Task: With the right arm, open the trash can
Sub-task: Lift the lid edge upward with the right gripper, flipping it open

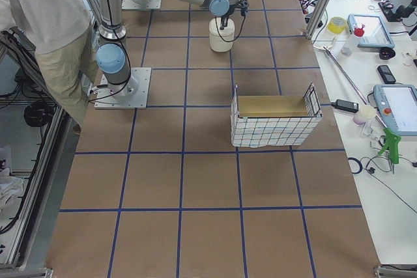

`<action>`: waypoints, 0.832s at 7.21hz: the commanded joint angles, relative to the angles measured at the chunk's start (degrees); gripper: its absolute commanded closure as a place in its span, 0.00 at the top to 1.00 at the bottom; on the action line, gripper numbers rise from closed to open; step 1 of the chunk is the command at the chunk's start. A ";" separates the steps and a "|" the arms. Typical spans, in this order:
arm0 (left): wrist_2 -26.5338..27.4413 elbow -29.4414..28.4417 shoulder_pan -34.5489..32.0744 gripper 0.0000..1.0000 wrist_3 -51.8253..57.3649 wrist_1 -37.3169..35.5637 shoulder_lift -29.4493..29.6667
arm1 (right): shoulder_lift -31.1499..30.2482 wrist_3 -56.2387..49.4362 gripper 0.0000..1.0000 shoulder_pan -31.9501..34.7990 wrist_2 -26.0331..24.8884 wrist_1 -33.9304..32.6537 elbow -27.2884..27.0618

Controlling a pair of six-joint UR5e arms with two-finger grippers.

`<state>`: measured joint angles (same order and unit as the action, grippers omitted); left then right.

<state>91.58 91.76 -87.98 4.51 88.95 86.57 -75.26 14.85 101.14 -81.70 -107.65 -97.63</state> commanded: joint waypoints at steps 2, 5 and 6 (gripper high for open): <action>0.00 0.00 0.00 1.00 -0.03 0.00 0.00 | -4.96 1.06 0.00 -0.15 2.24 12.74 6.02; 0.00 0.00 0.00 1.00 -0.03 0.00 0.00 | -5.69 0.19 0.02 -1.20 0.15 19.85 11.41; 0.00 0.00 0.09 1.00 -0.03 0.00 0.00 | -5.69 -2.43 0.46 -2.86 -5.61 14.71 11.67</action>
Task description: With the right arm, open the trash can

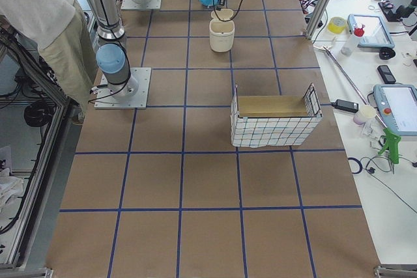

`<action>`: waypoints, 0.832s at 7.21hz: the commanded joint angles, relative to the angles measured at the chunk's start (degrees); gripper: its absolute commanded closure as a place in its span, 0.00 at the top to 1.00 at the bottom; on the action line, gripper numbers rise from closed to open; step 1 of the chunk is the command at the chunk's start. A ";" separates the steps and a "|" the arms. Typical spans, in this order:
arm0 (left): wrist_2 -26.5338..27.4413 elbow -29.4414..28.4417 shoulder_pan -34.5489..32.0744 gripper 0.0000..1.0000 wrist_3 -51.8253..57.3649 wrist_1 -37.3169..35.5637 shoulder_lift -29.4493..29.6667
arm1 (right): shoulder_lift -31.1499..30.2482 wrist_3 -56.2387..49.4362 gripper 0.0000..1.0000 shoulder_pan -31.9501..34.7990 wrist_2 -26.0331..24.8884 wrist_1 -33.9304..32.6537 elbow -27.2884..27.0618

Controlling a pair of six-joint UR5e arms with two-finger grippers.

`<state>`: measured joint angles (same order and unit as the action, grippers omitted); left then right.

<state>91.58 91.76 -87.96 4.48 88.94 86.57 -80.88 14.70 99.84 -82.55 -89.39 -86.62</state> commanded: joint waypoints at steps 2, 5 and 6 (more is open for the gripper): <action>0.00 0.00 -0.02 1.00 0.00 0.00 0.00 | -0.07 -18.85 1.00 -6.30 -8.32 -10.18 0.49; 0.00 0.00 -0.02 1.00 0.00 0.00 0.00 | -0.07 -25.94 1.00 -10.72 -8.15 -9.92 0.40; 0.00 0.00 -0.02 1.00 0.00 0.00 0.00 | -0.16 -26.13 1.00 -10.81 -8.15 -9.92 0.40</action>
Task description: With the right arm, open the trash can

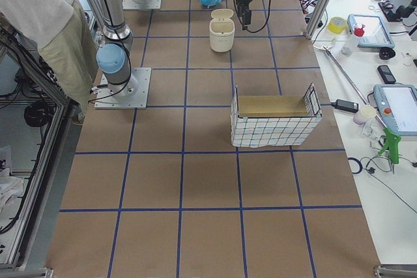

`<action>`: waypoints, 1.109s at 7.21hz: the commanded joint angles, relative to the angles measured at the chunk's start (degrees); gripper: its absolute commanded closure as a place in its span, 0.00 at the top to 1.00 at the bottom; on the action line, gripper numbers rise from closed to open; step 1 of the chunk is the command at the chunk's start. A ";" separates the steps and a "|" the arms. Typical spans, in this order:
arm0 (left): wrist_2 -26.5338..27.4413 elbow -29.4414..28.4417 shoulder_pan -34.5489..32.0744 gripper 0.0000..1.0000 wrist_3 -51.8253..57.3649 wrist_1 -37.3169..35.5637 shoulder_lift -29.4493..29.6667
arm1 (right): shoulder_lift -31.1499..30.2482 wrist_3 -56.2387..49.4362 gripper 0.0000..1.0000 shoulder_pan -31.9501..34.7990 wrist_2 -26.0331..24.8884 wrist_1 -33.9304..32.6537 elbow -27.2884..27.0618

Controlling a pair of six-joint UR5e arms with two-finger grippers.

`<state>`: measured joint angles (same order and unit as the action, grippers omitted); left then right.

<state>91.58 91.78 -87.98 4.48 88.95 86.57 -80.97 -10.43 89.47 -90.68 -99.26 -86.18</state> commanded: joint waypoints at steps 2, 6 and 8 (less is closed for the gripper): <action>0.00 -0.03 0.00 1.00 0.00 0.00 0.00 | -0.58 -0.12 1.00 -0.26 0.07 -0.23 0.31; 0.00 -0.03 0.00 1.00 0.00 0.00 0.00 | -3.76 10.07 1.00 0.27 2.52 5.56 0.67; 0.00 -0.03 0.00 1.00 0.00 0.00 -0.09 | -4.01 9.82 1.00 0.09 1.04 5.57 0.84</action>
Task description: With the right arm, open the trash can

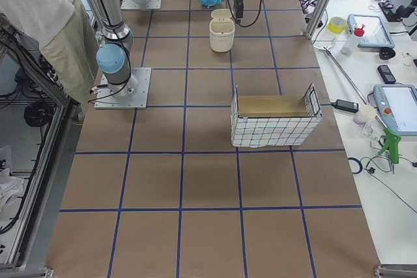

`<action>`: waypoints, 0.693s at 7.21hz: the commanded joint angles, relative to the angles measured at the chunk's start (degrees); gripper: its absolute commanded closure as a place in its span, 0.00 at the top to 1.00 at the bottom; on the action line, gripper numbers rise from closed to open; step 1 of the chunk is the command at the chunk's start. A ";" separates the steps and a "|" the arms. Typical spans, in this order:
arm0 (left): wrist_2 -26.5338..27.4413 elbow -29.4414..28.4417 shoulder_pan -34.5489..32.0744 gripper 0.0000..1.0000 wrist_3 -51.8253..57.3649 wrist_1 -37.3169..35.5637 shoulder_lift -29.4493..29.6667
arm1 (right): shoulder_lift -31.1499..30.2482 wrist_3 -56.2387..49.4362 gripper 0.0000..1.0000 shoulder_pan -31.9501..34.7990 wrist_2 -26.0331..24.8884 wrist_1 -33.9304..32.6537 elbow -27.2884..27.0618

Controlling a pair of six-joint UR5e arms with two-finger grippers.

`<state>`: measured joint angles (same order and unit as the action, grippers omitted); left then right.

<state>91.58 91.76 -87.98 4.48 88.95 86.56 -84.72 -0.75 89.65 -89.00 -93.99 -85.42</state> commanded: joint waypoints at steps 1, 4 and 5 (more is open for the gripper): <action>0.00 0.00 0.09 1.00 0.00 0.00 0.01 | -0.35 -0.30 1.00 -0.26 -0.73 0.21 0.26; 0.00 0.00 0.00 1.00 0.00 0.00 0.01 | -0.35 -1.80 1.00 -0.53 -3.28 0.82 2.53; 0.00 0.00 0.00 1.00 0.00 0.00 0.01 | -0.18 -0.93 1.00 -0.44 -2.76 0.82 2.54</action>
<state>91.58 91.76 -87.97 4.48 88.95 86.57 -85.03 -2.37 89.16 -92.04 -93.40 -83.41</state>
